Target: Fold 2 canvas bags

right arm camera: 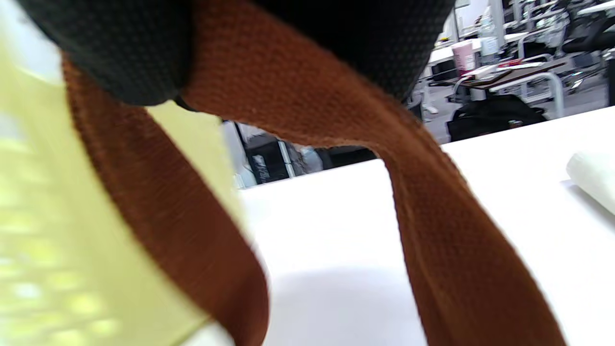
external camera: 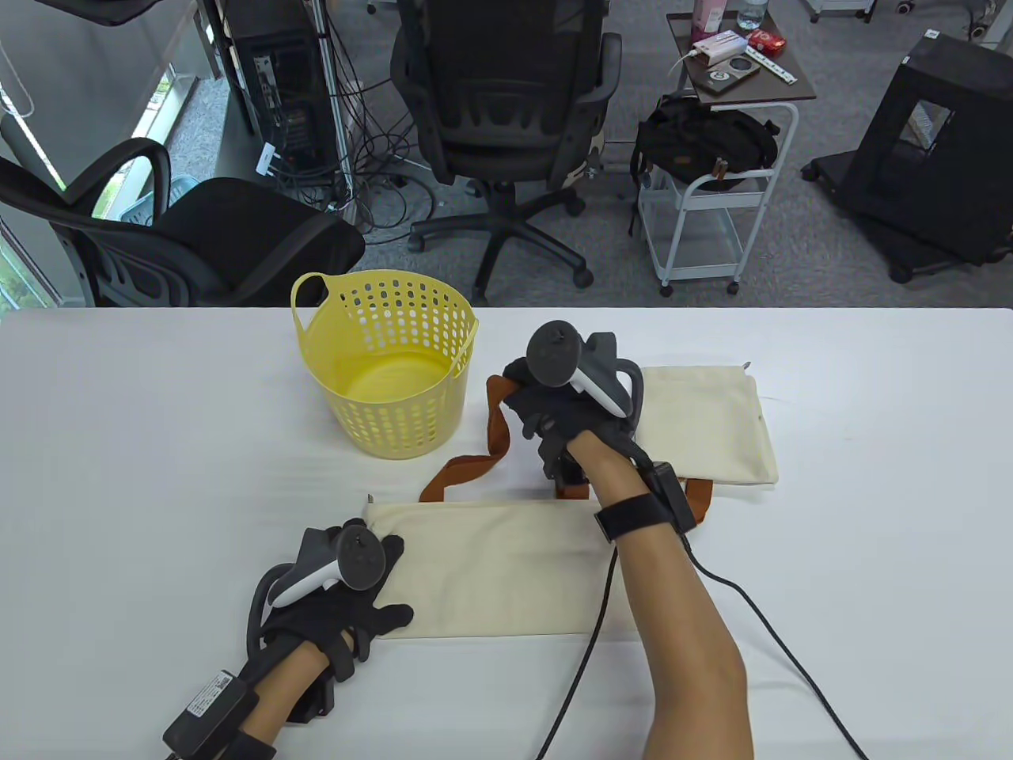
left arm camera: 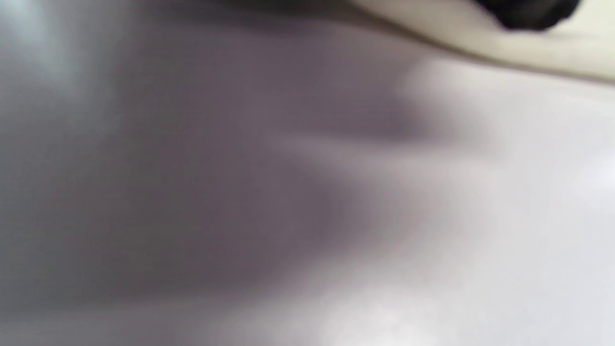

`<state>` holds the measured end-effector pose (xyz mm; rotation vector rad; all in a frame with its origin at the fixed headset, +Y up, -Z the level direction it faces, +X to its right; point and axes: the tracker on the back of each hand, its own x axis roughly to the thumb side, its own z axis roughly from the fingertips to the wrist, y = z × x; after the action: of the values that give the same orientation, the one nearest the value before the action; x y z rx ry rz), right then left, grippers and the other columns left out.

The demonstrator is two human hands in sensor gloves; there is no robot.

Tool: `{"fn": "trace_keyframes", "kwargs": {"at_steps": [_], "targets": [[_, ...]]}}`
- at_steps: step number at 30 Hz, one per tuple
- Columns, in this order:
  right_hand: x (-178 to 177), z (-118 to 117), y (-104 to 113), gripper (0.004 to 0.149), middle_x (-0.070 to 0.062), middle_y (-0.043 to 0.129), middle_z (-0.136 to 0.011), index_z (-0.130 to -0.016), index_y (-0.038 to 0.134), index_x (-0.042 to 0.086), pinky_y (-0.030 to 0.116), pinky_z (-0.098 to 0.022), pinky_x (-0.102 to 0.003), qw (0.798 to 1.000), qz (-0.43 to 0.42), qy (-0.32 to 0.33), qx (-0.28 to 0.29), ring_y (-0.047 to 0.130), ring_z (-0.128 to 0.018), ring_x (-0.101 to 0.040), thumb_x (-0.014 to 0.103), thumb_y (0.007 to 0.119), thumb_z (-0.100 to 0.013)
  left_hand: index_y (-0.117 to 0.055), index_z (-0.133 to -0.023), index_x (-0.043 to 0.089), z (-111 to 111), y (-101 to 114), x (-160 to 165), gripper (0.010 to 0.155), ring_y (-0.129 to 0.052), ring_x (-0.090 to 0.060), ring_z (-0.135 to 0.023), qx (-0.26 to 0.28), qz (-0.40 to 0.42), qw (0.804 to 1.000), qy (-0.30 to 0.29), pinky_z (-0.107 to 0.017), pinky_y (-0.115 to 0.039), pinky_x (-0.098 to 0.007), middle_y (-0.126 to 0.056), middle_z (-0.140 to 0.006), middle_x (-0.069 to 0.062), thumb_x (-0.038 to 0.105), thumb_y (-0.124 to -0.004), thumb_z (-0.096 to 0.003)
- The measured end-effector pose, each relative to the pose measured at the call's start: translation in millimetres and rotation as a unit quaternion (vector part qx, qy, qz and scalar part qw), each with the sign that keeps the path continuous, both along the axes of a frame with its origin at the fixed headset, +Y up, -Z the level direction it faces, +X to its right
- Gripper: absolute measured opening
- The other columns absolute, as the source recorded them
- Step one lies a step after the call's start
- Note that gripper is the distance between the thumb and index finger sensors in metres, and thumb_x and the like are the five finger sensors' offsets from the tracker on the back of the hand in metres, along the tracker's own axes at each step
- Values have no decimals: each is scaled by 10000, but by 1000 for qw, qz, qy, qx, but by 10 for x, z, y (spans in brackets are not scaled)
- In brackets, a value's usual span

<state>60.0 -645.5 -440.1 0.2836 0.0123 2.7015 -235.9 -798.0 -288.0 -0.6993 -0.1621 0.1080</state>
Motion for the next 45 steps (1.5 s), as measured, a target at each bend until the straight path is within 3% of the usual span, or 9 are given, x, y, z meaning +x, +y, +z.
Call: {"fn": "trace_keyframes", "kwargs": {"at_steps": [9, 14, 19, 29, 32, 35, 37, 41, 45], "targets": [[106, 1219, 210, 405, -17, 896, -897, -815, 866, 288, 837, -550, -437, 987, -75, 139, 19, 966, -754, -259, 357, 898, -418, -129, -1023, 442, 7, -3, -1, 883, 76, -400, -1039, 4, -1, 1000, 1, -760, -64, -602, 134, -1057, -75, 631, -692, -370], [69, 1779, -7, 403, 3, 887, -913, -815, 866, 302, 819, -577, -445, 977, -30, 210, 19, 944, -790, -255, 340, 907, -416, -134, -1022, 445, 10, 3, 3, 881, 67, -393, -1046, 5, -4, 1000, 5, -765, -70, -598, 126, -1061, -72, 631, -693, -368], [14, 2133, -381, 403, 13, 882, -920, -814, 866, 308, 807, -594, -449, 967, 54, 247, 23, 929, -811, -250, 337, 907, -415, -132, -1022, 446, 17, 7, 8, 880, 62, -392, -1049, 6, -7, 1000, 5, -767, -74, -600, 120, -1064, -74, 634, -688, -366], [-141, 2372, -1009, 482, -11, 815, -978, -874, 812, 291, 769, -632, -464, 934, 206, 289, 40, 868, -870, -272, 358, 907, -406, -143, -1024, 444, 18, 9, 8, 879, 48, -395, -1055, 10, -8, 1000, 6, -770, -85, -602, 99, -1076, -85, 635, -691, -365], [-138, 2433, -983, 582, -34, 748, -1032, -934, 750, 274, 736, -664, -486, 924, 222, 308, 38, 808, -926, -295, 406, 907, -390, -142, -1026, 441, 18, 8, 9, 881, 46, -398, -1055, 11, -9, 1000, 6, -771, -86, -604, 97, -1077, -89, 634, -692, -365], [-30, 2446, -826, 659, -45, 698, -1066, -978, 690, 274, 712, -681, -501, 934, 181, 304, 44, 758, -962, -312, 469, 892, -381, -142, -1026, 441, 18, 5, 7, 880, 46, -396, -1055, 11, -9, 1000, 5, -771, -86, -604, 94, -1077, -88, 634, -691, -366], [117, 2409, -691, 667, -50, 685, -1077, -992, 673, 276, 703, -683, -510, 953, 144, 260, 59, 743, -969, -327, 524, 842, -397, -142, -1026, 440, 19, 6, 9, 880, 43, -396, -1056, 11, -9, 1000, 5, -771, -87, -604, 92, -1077, -88, 634, -692, -366], [454, 2261, -576, 578, -70, 683, -1079, -986, 695, 271, 679, -688, -532, 984, 100, 117, 94, 727, -972, -351, 471, 774, -451, -146, -1028, 438, 19, 8, 10, 880, 38, -398, -1058, 12, -10, 1000, 6, -772, -93, -607, 86, -1080, -90, 632, -695, -368], [757, 2049, -694, 554, -71, 650, -1100, -995, 686, 273, 645, -705, -555, 986, 145, 6, 82, 678, -997, -377, 436, 761, -470, -151, -1029, 435, 19, 8, 10, 880, 32, -402, -1059, 14, -9, 1000, 6, -773, -97, -609, 80, -1083, -94, 630, -698, -368]]}}
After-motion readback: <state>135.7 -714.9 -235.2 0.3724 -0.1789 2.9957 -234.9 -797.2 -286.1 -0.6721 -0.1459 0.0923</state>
